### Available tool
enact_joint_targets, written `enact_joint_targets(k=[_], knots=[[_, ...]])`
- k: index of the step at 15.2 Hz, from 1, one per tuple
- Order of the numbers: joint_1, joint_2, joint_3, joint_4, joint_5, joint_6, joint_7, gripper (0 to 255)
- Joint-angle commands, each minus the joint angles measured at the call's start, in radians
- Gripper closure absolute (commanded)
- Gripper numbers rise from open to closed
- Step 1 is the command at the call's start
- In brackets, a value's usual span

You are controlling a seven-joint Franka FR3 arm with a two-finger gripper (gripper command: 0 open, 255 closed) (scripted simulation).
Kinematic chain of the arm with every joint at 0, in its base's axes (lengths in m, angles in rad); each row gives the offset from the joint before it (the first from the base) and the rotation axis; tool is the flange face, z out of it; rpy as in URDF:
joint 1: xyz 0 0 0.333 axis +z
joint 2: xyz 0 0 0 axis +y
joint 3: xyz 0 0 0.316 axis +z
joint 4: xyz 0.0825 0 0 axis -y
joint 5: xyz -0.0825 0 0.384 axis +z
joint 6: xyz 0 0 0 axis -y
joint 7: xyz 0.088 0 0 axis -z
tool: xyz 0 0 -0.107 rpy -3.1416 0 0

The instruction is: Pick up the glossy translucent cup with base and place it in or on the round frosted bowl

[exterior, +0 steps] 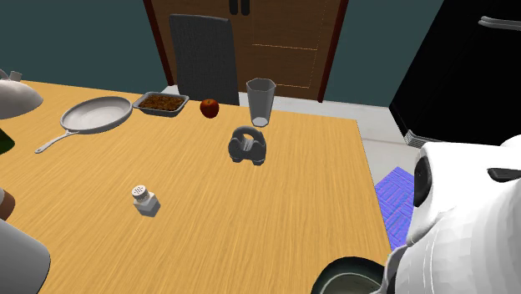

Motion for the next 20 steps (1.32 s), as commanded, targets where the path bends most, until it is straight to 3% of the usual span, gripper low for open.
enact_joint_targets(k=[1,5,13,14,20], knots=[[0.001,0.005,0.007,-0.023,0.001,0.028,0.004,255],[0.001,0.016,0.018,-0.069,-0.001,0.082,0.01,255],[0.001,0.016,0.019,-0.07,-0.001,0.085,0.01,255],[0.001,0.016,0.019,-0.07,-0.001,0.085,0.01,0],[-0.002,0.024,0.019,-0.032,-0.007,0.053,0.015,0]])
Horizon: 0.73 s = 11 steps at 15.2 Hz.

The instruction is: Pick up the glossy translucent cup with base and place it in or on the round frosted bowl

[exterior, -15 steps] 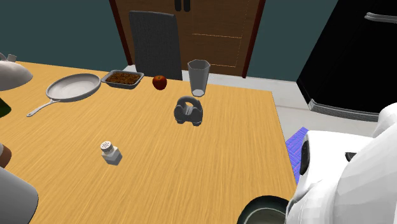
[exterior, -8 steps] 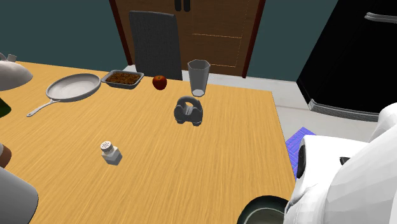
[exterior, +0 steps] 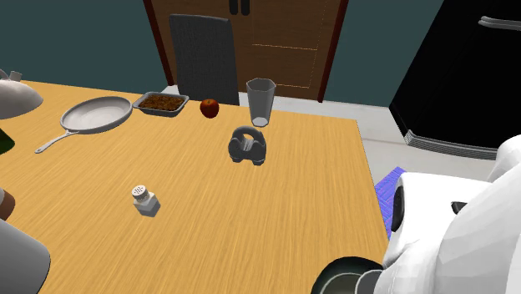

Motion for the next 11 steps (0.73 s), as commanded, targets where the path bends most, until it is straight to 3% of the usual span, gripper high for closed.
enact_joint_targets(k=[1,3,11], knots=[[-0.004,0.009,-0.001,0.053,-0.008,-0.046,0.005,0],[-0.011,0.031,0.003,0.127,-0.022,-0.102,0.018,0],[-0.011,0.031,0.003,0.127,-0.022,-0.102,0.018,0]])
